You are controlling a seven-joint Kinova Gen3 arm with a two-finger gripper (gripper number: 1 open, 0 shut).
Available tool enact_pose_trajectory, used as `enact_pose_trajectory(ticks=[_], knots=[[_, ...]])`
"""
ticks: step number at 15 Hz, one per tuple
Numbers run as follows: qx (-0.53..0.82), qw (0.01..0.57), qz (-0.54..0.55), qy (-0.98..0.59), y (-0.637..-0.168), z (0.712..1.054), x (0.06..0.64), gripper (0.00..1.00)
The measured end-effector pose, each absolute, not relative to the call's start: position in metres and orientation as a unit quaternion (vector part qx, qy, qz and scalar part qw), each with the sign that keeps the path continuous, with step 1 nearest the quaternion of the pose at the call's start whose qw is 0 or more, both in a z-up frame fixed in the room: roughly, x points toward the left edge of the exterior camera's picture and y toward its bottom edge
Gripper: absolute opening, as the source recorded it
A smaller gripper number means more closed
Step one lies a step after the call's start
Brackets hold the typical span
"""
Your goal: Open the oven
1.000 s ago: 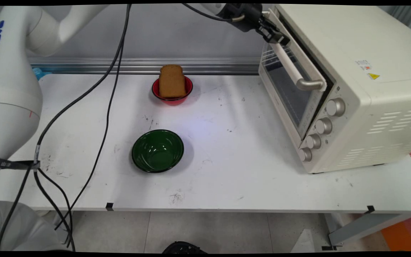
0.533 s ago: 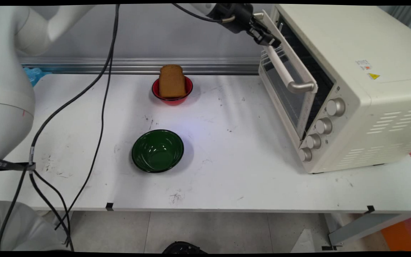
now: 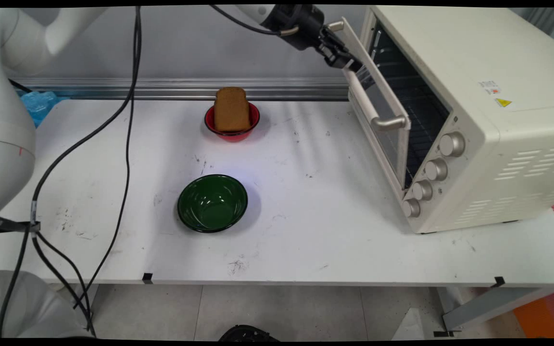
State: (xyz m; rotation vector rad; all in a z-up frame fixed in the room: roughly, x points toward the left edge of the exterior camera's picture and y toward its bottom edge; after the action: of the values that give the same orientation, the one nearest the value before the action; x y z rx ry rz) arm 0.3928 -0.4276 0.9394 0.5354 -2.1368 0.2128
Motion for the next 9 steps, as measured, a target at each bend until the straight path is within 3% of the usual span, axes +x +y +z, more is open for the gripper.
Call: enact_pose_trajectory(ticks=[9], knots=[[0.214,0.426,0.076,-0.876,-0.401,0.922,0.414,0.00]])
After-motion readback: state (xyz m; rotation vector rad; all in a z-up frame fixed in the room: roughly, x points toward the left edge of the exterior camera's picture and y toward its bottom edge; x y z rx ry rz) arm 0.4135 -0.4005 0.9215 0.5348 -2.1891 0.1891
